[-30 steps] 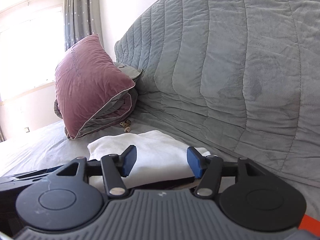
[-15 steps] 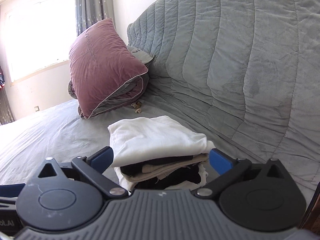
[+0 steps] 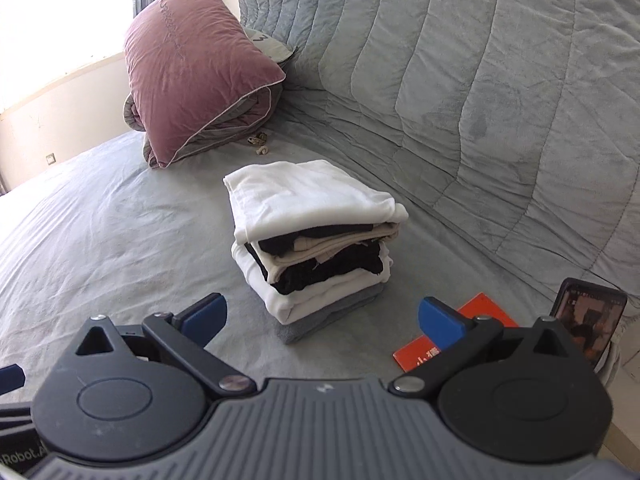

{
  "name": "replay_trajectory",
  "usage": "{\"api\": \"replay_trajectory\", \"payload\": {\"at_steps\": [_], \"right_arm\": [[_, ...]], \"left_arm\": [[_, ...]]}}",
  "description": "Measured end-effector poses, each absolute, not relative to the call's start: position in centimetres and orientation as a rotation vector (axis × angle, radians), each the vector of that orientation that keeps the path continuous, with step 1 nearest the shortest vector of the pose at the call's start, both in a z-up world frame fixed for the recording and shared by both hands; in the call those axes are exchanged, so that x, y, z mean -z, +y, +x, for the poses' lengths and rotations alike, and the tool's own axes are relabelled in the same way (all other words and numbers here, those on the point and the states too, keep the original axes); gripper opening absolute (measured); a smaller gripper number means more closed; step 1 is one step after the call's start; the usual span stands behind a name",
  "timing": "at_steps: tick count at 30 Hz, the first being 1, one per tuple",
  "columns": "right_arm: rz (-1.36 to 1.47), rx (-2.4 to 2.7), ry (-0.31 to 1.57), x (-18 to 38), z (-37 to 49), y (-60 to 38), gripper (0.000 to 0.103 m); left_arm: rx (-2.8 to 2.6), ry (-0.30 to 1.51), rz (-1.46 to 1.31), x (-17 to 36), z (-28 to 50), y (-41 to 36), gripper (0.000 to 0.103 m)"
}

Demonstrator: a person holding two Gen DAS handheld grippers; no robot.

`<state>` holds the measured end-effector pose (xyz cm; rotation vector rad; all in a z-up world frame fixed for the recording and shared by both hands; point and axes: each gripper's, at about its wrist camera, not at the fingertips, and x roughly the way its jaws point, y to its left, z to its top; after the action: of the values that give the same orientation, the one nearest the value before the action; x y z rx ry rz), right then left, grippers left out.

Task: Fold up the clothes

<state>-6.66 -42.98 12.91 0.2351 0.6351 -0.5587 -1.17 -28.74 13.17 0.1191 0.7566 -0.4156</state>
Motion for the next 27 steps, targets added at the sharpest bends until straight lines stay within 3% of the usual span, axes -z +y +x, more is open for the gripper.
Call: {"api": "replay_trajectory", "payload": {"at_steps": [27], "right_arm": [[0.182,0.561,0.68,-11.7,-7.2,-43.9,0.103]], "left_arm": [[0.409,0.748,0.242,-10.8,-1.8,-31.8,0.102]]}}
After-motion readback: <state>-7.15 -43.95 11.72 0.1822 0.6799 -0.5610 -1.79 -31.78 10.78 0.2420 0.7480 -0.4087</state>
